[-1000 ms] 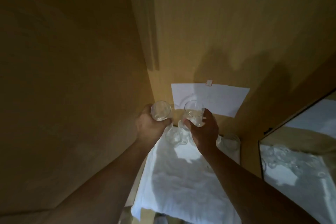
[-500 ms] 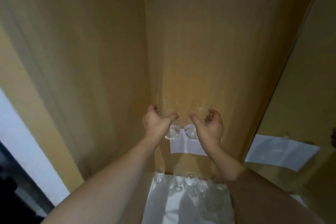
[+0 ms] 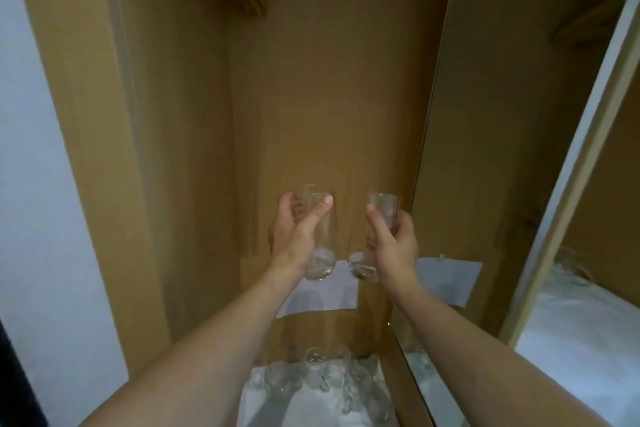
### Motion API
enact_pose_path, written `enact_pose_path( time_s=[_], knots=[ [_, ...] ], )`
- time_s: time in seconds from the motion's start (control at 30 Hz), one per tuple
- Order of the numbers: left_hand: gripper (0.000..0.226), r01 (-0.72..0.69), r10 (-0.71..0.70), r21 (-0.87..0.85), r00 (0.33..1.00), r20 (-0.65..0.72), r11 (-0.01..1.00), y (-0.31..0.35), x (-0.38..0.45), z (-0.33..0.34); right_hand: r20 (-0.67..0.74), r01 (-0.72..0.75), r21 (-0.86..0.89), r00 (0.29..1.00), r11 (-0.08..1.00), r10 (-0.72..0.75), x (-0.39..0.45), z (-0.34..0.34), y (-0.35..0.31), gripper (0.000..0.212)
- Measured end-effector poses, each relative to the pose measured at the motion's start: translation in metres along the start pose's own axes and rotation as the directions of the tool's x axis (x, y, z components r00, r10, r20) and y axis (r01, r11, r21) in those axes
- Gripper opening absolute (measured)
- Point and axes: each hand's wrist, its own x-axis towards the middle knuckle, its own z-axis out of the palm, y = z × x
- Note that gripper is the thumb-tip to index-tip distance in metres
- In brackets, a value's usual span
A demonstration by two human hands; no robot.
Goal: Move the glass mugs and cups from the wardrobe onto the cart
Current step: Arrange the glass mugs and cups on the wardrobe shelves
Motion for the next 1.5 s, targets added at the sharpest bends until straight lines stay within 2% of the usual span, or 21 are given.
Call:
enact_pose_path(
  time_s=[0.17,0.23,0.37,0.5,0.63,0.7,0.9,1.07,1.17,1.33,1.5],
  knots=[
    [0.064,0.079,-0.079,-0.06,0.997,-0.006,0.995,0.002,-0.026,0.019,0.0,0.014,-0.06,1.0,0.998,-0.014,-0.028,-0.035,-0.009,0.057],
    [0.062,0.074,-0.073,-0.066,0.997,0.022,0.995,0.005,-0.036,0.028,-0.005,0.038,-0.098,0.999,0.994,-0.039,-0.037,-0.05,-0.012,0.058],
    [0.06,0.066,-0.053,-0.138,0.994,0.092,0.988,0.015,-0.054,0.048,-0.031,0.067,-0.092,0.997,0.993,-0.07,-0.047,-0.081,-0.022,0.043],
    [0.058,0.053,-0.027,-0.189,0.99,0.138,0.981,0.025,-0.075,0.07,-0.049,0.115,-0.107,0.991,0.988,-0.121,-0.055,-0.114,-0.028,0.048],
    [0.054,0.041,-0.023,-0.14,0.991,0.133,0.989,0.037,-0.109,0.099,-0.111,0.118,-0.112,0.985,0.987,-0.13,-0.064,-0.164,-0.033,0.046],
    [0.048,0.049,-0.039,-0.085,0.992,0.123,0.995,0.042,-0.131,0.118,-0.136,0.085,-0.074,0.986,0.994,-0.095,-0.071,-0.196,-0.035,0.054],
    [0.054,0.123,-0.117,-0.021,0.974,0.192,0.992,0.051,-0.203,0.182,-0.217,0.045,-0.095,0.974,0.995,-0.065,-0.097,-0.294,-0.037,0.069],
    [0.055,0.123,-0.112,-0.03,0.962,0.25,0.992,0.066,-0.253,0.232,-0.23,0.033,-0.117,0.971,0.993,-0.06,-0.117,-0.362,-0.05,0.063],
    [0.057,0.091,-0.092,0.016,0.957,0.274,0.996,0.073,-0.28,0.261,-0.261,0.038,-0.123,0.963,0.992,-0.069,-0.126,-0.401,-0.058,0.061],
    [0.072,0.061,-0.089,0.097,0.944,0.319,0.993,0.076,-0.322,0.302,-0.3,0.042,-0.158,0.95,0.987,-0.088,-0.135,-0.459,-0.06,0.058],
    [0.074,0.067,-0.119,0.163,0.935,0.334,0.984,0.069,-0.345,0.337,-0.34,-0.005,-0.167,0.939,0.986,-0.053,-0.135,-0.5,-0.051,0.061]
  ],
)
